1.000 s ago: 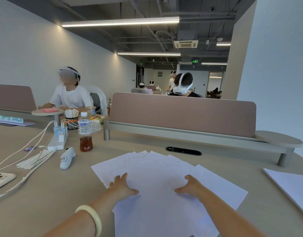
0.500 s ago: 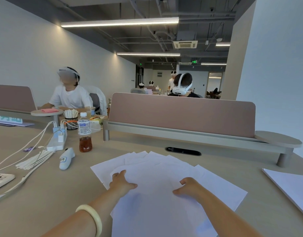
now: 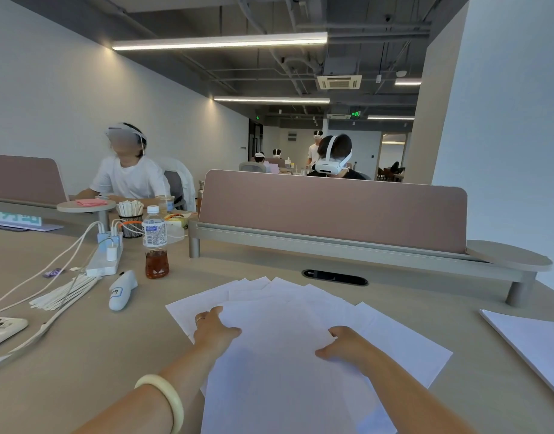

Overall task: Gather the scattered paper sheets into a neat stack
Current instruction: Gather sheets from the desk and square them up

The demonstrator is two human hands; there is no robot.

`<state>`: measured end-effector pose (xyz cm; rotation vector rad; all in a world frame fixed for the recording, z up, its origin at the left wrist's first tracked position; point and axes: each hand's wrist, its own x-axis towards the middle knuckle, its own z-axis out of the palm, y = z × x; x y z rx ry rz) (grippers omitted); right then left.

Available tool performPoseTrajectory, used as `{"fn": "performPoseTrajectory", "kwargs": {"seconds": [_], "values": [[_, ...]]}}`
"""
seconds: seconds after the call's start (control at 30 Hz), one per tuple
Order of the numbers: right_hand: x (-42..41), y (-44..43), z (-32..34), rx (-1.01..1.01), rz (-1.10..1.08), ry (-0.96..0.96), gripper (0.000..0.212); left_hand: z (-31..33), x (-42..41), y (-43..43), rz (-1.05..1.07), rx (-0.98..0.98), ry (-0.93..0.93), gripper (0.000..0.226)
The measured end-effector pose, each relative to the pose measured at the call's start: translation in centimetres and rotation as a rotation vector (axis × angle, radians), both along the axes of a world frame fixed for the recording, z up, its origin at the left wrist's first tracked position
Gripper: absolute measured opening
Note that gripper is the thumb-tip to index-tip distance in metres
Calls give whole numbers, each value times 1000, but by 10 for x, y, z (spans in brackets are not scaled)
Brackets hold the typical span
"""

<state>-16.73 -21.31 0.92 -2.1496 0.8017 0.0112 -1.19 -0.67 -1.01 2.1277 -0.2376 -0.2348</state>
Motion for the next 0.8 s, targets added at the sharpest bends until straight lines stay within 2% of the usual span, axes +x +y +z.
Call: {"fn": "performPoseTrajectory", "kwargs": {"seconds": [0.13, 0.2, 0.33, 0.47, 0.8], "values": [[-3, -5, -2, 85, 1, -35, 10, 2, -1, 1, 35, -22, 10, 71], [-4, -9, -4, 121, -11, -65, 3, 2, -1, 2, 58, -30, 32, 69], [-7, -14, -4, 158, -59, -104, 17, 2, 0, 4, 76, -75, 90, 67], [-7, -24, -6, 171, -136, -145, 10, 3, 0, 5, 85, -93, 112, 66], [-8, -43, -15, 169, -313, -138, 19, 5, -3, 7, 117, -160, 159, 61]]}}
